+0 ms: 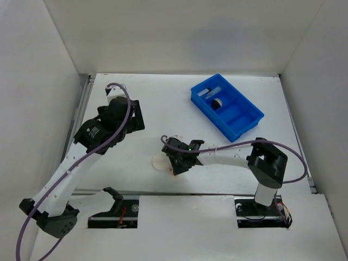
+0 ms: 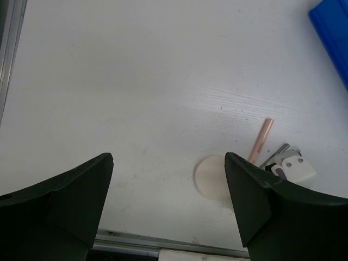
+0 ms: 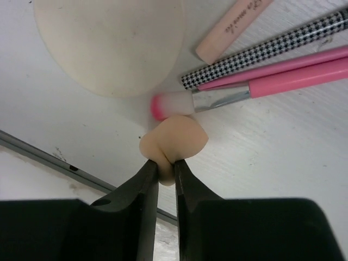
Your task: Organize the makeup
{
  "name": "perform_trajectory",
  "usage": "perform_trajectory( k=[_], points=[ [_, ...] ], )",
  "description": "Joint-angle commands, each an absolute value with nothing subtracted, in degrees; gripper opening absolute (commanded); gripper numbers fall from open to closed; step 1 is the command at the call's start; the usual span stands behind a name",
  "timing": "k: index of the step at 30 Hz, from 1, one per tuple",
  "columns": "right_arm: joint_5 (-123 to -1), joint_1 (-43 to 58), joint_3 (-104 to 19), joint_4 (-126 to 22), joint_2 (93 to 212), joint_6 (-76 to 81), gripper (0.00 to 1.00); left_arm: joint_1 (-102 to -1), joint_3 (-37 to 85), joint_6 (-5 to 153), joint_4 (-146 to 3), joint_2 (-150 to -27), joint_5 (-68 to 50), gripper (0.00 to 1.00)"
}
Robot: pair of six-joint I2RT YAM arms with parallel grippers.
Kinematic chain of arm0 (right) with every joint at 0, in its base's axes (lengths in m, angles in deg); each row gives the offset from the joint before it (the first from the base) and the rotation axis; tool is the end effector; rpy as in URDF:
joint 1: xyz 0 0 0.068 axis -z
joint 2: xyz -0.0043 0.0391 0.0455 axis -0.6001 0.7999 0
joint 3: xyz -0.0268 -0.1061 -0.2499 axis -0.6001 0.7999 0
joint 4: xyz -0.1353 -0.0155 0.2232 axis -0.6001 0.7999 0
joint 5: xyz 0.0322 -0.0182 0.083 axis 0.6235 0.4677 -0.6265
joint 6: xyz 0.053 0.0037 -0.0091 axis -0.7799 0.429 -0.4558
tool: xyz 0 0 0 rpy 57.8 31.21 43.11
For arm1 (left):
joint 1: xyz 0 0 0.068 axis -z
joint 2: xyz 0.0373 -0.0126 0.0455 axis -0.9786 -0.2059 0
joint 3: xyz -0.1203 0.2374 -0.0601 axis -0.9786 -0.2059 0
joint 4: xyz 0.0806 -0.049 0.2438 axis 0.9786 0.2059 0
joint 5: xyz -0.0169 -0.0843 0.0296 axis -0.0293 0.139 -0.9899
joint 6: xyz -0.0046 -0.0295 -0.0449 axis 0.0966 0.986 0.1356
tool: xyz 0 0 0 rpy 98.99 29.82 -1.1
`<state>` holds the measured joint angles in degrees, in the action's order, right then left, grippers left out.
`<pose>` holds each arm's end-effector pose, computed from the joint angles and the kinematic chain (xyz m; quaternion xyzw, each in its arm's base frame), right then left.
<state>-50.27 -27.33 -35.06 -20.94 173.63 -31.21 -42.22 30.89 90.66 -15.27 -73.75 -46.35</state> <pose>0.1573 0.3199 0.1813 -0.1954 0.9587 0.1409 0.1516 0.1631 -0.0968 0.4169 -0.0573 0.8673 -0.0456 0.4924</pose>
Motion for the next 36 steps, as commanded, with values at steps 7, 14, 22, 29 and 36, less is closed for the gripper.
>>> perform_trajectory(
  k=[7, 14, 22, 29, 36],
  points=[
    [-36.0, -25.9, -41.4, -6.2, 157.2, -31.3, 0.17, -42.1, 31.0, 89.0, -15.8, -74.9, -46.8, 0.82],
    [-29.1, -3.0, -42.8, -2.4, 150.5, -26.9, 0.17, -42.1, 31.5, 89.0, -15.3, -76.7, -45.5, 0.82],
    [-32.7, 17.5, -43.5, -11.4, 156.7, -21.6, 0.17, -42.1, 31.5, 88.3, -15.3, -76.7, -45.0, 0.82],
    [-34.8, 26.6, -43.5, -15.5, 163.0, -18.4, 0.18, -42.1, 31.5, 87.8, -14.7, -77.2, -45.0, 0.82],
    [-34.8, 27.8, -45.7, -15.5, 166.6, -18.4, 0.76, -42.1, 32.1, 88.3, -14.2, -77.7, -44.5, 0.83]
  ],
)
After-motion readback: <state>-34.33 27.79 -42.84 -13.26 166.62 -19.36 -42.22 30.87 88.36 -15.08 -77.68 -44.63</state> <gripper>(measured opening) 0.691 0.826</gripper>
